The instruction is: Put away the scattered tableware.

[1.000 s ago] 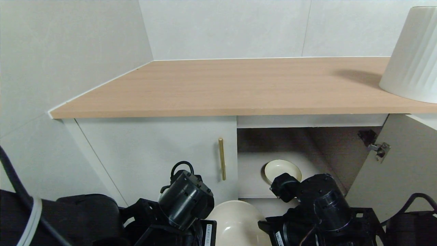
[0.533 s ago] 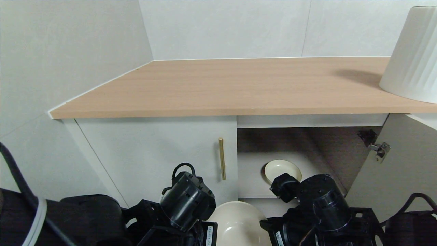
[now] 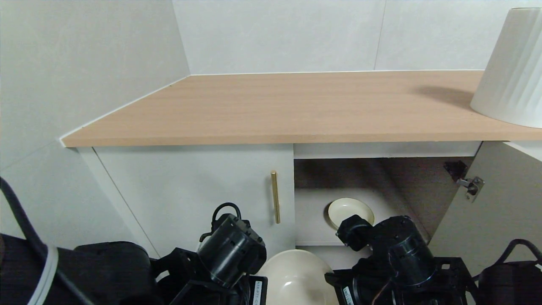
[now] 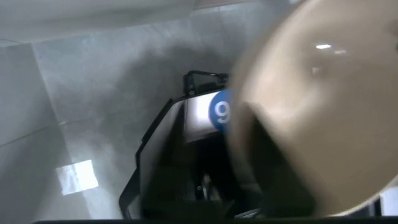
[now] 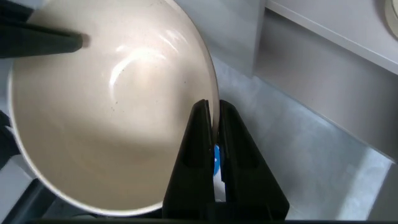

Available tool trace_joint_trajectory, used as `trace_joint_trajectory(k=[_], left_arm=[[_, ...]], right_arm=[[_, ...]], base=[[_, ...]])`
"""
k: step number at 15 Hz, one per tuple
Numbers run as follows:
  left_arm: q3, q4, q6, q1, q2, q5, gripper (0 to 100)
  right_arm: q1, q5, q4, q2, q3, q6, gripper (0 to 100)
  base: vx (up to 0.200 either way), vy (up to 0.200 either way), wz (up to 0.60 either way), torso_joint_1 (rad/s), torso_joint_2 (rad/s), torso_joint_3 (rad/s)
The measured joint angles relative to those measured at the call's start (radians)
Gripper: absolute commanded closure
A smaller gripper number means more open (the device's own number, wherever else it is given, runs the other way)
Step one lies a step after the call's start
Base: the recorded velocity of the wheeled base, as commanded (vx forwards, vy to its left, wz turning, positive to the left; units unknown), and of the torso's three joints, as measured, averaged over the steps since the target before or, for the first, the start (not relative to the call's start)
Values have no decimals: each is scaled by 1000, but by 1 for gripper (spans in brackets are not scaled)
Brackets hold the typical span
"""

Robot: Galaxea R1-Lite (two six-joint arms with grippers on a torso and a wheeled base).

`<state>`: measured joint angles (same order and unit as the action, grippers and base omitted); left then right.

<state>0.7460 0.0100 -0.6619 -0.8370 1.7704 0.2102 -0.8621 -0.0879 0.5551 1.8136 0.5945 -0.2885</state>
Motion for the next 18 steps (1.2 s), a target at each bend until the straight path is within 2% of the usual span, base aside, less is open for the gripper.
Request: trace_joint_trajectory(k=[9, 11, 13, 18], left_arm=[[6, -5, 0, -1, -3, -4, 0], [7, -5, 0, -1, -3, -4, 0], [7, -6, -1, 0, -4, -4, 0], [7, -5, -2, -1, -9, -5, 0]], right_arm=[[14, -21, -8, 15, 0, 8, 100], [46, -80, -33, 47, 14, 10, 100], [90, -124, -131, 79, 48, 11, 100], [204, -136, -171, 117, 94, -7, 100]], base=[[0, 0, 0, 0, 0, 0], [0, 0, 0, 0, 0, 0], [0, 0, 0, 0, 0, 0], [0, 0, 0, 0, 0, 0]])
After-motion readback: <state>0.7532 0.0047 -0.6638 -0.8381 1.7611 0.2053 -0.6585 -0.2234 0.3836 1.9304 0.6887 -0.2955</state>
